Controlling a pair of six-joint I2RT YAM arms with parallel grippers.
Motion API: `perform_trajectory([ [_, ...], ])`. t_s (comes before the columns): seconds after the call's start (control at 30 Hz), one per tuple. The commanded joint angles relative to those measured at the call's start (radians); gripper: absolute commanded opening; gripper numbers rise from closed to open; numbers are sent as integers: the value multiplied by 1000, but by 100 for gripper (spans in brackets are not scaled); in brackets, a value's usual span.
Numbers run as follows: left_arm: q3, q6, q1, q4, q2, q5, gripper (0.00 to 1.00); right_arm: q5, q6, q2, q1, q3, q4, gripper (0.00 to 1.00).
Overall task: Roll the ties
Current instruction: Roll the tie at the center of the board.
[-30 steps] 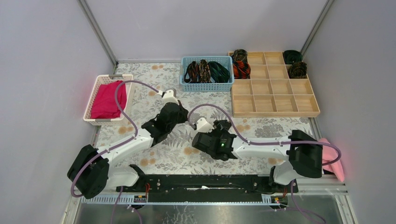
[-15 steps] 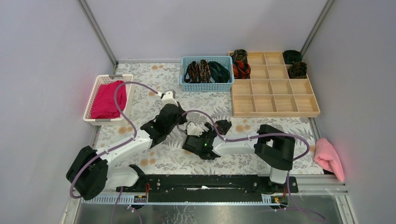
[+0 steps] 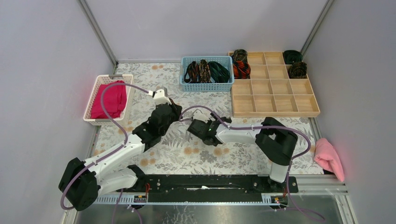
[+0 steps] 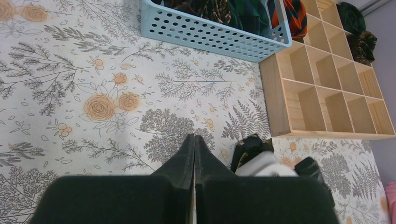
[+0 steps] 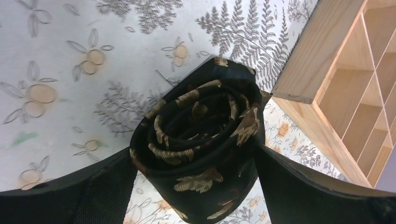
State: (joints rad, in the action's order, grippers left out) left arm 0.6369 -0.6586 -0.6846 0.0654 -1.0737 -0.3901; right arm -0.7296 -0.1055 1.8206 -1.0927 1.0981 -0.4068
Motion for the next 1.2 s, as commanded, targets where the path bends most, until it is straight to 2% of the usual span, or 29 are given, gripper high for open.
perform_trajectory([
  [0.0,-9,31,-7,-42,28,-8,0,46,-16,-19,105,2,-9,100],
  [0.17,-4,30,-7,-51,33,-14,0,104,-5,-13,108,0,-17,100],
  [0.47,8,33,-7,-63,61,-17,0,211,-50,88,163,21,-27,100],
  [0.77,3,37,-7,-60,64,-44,0,345,-78,144,262,55,-56,100],
  [1.03,0,37,-7,-61,65,-47,0,471,-105,168,272,72,-75,82],
  [1.17,5,40,-7,-64,76,-48,0,533,-140,165,272,84,-95,77],
])
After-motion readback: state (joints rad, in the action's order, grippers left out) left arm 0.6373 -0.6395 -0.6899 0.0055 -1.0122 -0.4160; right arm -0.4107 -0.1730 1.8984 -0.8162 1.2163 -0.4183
